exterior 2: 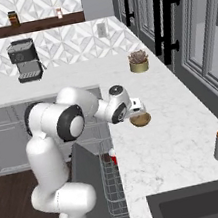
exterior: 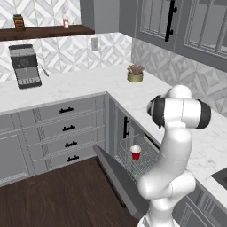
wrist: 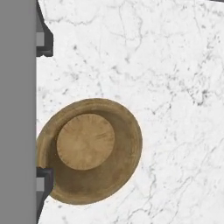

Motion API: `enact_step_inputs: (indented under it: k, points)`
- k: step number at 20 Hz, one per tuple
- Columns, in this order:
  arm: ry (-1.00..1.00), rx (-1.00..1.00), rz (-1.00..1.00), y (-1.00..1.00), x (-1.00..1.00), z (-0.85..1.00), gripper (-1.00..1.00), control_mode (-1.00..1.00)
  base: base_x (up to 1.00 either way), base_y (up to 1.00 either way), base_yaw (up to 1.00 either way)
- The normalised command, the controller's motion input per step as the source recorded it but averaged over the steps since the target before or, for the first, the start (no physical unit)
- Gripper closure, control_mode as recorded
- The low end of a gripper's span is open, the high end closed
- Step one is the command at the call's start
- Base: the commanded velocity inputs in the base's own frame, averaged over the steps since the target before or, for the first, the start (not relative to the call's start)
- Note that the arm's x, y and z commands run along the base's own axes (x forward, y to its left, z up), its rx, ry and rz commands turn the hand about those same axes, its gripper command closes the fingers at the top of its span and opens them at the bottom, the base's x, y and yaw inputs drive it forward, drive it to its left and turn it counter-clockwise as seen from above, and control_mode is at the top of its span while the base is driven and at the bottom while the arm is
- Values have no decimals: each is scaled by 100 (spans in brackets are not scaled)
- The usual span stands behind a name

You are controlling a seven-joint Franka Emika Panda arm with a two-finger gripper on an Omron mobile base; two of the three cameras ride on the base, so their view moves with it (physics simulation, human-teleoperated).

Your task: Pick up the cup and bowl from the counter, place them in the dishwasher, and close the dishwasher door.

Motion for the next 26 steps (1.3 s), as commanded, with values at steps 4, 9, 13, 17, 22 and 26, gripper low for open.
enact_step_inputs:
  k: [4,9,13,17,22,26]
  points:
    - [8,0,4,-12,41,-33,-100,-100,0,0,0]
    - [8,0,5,-21,28,-27,-100,-100,0,0,0]
    - [8,0,4,-10,16,-32,-100,-100,0,0,0]
    - [9,0,4,-1,13,-36,100,-100,0,0,0]
    - [2,0,3,0,5,-18,100,-100,0,0,0]
    - [0,-1,1,12,0,-4,100,-100,0,0,0]
